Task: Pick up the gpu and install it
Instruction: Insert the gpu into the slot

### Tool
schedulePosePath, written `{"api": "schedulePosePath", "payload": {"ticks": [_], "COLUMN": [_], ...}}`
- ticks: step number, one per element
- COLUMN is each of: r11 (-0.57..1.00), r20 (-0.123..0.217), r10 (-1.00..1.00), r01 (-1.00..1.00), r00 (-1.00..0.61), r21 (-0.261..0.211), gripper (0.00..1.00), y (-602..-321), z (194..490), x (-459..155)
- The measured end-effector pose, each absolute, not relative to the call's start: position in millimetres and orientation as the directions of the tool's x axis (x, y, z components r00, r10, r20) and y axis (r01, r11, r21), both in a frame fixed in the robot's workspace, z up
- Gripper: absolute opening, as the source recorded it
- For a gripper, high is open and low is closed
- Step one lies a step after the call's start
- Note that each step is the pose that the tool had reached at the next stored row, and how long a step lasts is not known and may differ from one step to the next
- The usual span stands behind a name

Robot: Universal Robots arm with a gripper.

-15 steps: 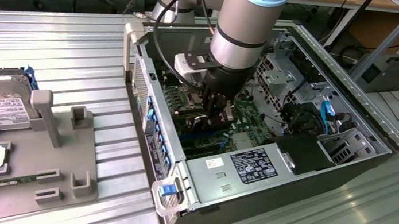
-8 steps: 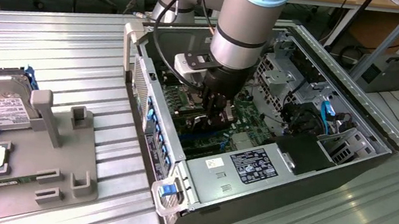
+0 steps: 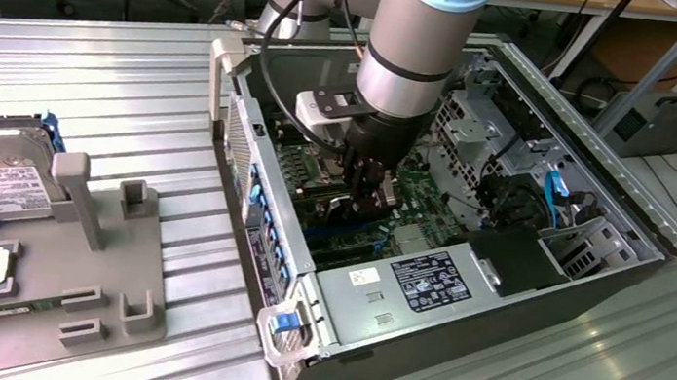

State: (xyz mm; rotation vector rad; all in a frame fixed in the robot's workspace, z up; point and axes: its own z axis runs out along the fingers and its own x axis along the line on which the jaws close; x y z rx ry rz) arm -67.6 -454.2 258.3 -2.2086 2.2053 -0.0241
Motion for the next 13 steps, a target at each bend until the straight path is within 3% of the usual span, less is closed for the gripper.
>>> {"api": "schedulePosePath", "payload": {"ticks": [13], "r11": [0.0], "r20": [-0.003], "r10": [-1.0], "r01": [-1.0], "r00": [0.0], "r21": [-0.025], "gripper": [0.27], "y": [-454.3], "z": [258.2], "x": [-67.6]}}
